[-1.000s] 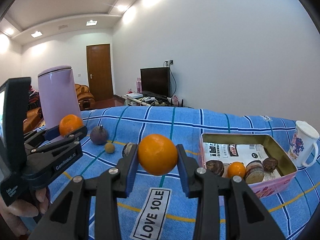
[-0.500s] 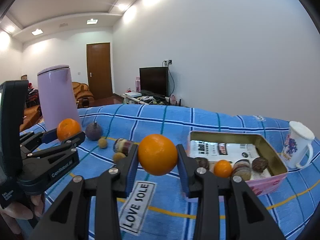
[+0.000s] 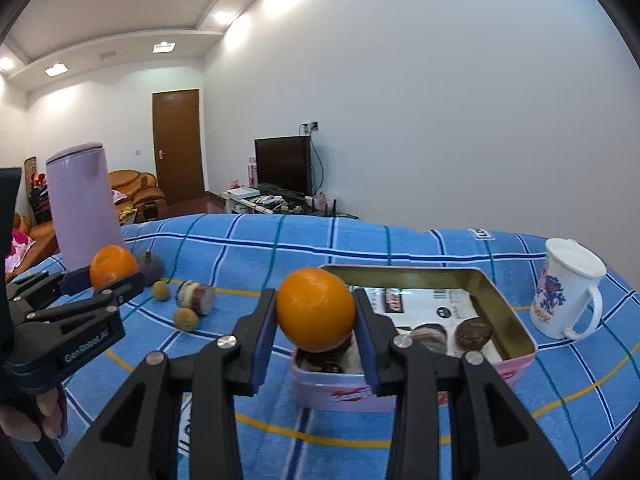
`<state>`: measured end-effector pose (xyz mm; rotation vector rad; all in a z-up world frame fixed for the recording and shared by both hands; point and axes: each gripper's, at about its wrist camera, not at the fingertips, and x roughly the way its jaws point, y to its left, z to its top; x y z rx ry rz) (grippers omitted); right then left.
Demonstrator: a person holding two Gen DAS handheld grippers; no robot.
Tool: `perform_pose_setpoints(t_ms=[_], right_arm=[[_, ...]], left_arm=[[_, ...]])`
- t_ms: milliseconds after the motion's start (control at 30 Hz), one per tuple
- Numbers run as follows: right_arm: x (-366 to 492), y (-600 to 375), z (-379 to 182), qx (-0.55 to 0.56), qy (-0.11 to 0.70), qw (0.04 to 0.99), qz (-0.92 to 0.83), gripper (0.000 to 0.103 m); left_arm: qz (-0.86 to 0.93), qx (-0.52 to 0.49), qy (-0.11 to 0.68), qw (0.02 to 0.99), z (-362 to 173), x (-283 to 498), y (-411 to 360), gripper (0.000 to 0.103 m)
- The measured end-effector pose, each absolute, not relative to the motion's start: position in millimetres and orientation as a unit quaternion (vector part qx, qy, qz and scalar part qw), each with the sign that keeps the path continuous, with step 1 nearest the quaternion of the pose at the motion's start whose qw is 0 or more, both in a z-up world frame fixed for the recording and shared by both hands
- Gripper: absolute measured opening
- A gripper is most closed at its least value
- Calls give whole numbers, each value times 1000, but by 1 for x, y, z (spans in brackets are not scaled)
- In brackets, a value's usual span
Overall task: Organize fruits
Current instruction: 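Carry both oranges in both tools over the pink tin, then open right tool to drop its orange while left tool drops its orange into the tin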
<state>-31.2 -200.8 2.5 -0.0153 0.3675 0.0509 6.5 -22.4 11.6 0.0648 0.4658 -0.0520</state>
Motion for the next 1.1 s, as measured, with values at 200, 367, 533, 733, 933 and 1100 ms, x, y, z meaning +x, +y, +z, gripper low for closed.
perform_pose_setpoints(t_ms=[200, 367, 533, 733, 933, 1100], right_arm=[[-29, -223, 9, 4, 174, 985, 11, 40], [-25, -246, 11, 19, 171, 985, -7, 40], [-23, -275, 15, 30, 168, 985, -34, 40], [-23, -312, 18, 56, 167, 982, -69, 40], [-18, -337, 18, 60, 173, 978, -97, 40], [5, -351, 11, 57, 194, 973, -109, 40]], left_arm=[[-41, 26, 230, 972, 16, 13, -41, 49], [-55, 30, 227, 972, 19, 18, -61, 49], [-71, 35, 225, 971, 21, 24, -80, 49], [-92, 32, 225, 970, 23, 32, -104, 49], [-116, 40, 228, 966, 22, 43, -136, 49], [-124, 44, 242, 961, 16, 63, -166, 49]])
